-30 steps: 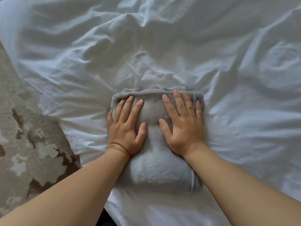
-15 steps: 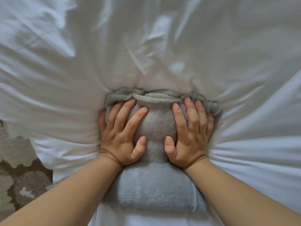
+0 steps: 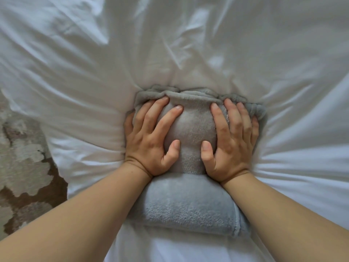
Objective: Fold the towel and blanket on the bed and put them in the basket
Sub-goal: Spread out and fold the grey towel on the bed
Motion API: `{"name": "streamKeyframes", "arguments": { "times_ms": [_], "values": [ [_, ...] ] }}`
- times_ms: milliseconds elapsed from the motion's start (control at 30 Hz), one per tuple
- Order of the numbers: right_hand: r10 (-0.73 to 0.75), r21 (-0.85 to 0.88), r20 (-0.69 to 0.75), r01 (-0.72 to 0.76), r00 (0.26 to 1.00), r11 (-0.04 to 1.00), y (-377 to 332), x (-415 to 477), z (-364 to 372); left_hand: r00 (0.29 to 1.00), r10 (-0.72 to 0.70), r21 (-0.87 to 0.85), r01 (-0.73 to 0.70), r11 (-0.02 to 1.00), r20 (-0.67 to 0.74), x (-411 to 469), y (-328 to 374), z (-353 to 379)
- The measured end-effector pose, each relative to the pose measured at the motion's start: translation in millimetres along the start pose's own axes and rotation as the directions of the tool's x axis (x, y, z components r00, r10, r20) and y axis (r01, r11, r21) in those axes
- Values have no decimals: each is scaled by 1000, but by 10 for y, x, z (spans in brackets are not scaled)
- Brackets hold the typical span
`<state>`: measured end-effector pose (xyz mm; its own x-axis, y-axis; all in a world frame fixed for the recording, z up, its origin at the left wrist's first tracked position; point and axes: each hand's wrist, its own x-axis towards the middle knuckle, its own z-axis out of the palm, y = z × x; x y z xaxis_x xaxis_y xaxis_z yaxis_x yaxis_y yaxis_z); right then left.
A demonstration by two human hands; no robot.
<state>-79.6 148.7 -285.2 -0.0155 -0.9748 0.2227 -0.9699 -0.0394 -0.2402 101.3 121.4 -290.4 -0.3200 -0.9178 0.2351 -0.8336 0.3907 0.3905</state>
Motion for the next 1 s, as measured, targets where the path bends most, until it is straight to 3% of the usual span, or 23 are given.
{"name": "streamKeyframes", "arguments": {
  "times_ms": [133, 233, 333, 400, 433, 500, 567, 600, 633, 700, 800, 867, 1000],
  "values": [
    [30, 39, 21, -30, 999, 999, -41, 44, -160, 998, -57, -16, 58, 998, 41, 47, 95, -186],
    [75, 78, 156, -88, 985, 993, -117, 83, -447, 977, -133, -15, 137, 990, 168, 112, 269, -520],
    [112, 216, 280, -176, 953, 960, -126, 127, -791, 953, -225, -278, 276, 920, 202, 172, 380, -956],
    [258, 333, 253, -334, 933, 882, -64, 69, -1049, 902, -400, -426, 430, 796, 164, 114, 413, -1249],
    [411, 416, 222, -468, 884, 780, -26, 2, -1173, 841, -506, -446, 533, 719, 190, 52, 433, -1376],
    [703, 576, 294, -707, 648, 411, 39, -202, -1368, 652, -665, -393, 755, 525, 364, -132, 480, -1528],
    [736, 604, 522, -796, 430, 37, 32, -410, -1488, 488, -688, -345, 871, 349, 537, -311, 553, -1602],
    [678, 584, 619, -810, 397, -58, 3, -506, -1526, 464, -677, -348, 884, 312, 572, -377, 597, -1638],
    [614, 569, 676, -818, 408, -83, -49, -586, -1571, 473, -672, -366, 878, 308, 570, -423, 641, -1675],
    [562, 570, 685, -822, 464, -16, -181, -673, -1675, 534, -673, -406, 841, 358, 512, -484, 725, -1753],
    [631, 618, 595, -785, 498, 36, -341, -683, -1830, 611, -673, -409, 787, 462, 417, -559, 829, -1868],
    [677, 632, 545, -773, 494, 55, -400, -713, -1911, 616, -683, -400, 783, 476, 393, -622, 873, -1923],
    [661, 488, 547, -837, 514, 248, -466, -809, -1962, 573, -711, -265, 819, 508, 408, -784, 832, -1977]
  ]
}}
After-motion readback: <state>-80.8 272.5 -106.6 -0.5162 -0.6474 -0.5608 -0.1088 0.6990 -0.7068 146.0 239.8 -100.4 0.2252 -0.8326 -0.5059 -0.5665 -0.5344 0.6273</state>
